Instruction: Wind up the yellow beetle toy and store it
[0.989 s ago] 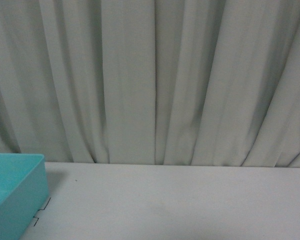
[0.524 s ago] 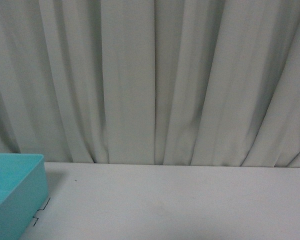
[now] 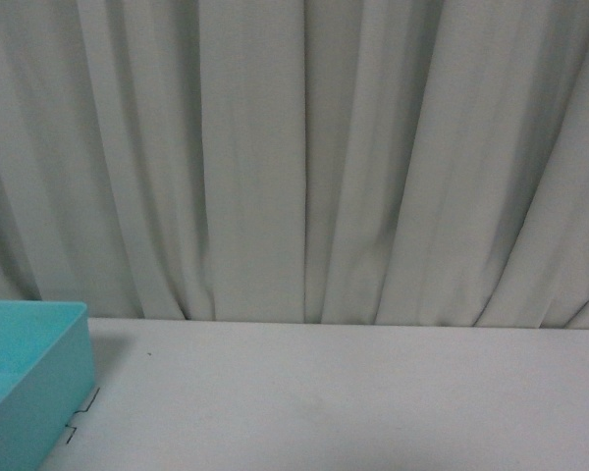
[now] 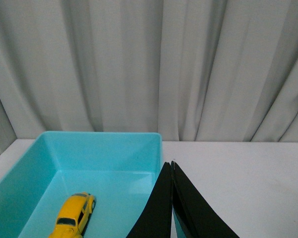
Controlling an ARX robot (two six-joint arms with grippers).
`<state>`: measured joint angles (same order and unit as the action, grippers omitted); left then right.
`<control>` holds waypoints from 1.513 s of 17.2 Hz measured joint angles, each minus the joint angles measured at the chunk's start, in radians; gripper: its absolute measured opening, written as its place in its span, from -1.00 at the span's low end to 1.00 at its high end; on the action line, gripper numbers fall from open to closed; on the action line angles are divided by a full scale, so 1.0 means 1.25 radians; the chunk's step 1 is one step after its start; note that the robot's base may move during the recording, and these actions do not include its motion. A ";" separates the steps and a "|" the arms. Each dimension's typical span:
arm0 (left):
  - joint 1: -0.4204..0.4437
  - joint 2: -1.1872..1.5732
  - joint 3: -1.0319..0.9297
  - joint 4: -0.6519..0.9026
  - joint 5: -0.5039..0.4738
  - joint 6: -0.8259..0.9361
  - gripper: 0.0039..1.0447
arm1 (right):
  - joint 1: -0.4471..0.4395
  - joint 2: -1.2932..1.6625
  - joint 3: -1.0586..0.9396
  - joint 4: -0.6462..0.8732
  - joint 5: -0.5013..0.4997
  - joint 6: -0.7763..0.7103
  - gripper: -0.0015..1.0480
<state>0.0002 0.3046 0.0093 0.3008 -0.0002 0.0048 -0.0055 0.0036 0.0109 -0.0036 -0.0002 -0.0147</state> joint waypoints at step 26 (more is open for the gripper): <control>0.000 -0.239 0.001 -0.244 0.000 -0.001 0.88 | 0.000 0.000 0.000 -0.001 0.000 0.000 0.87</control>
<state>-0.0002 0.0059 0.0101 -0.0040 -0.0006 0.0036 -0.0055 0.0036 0.0109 -0.0048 0.0002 -0.0143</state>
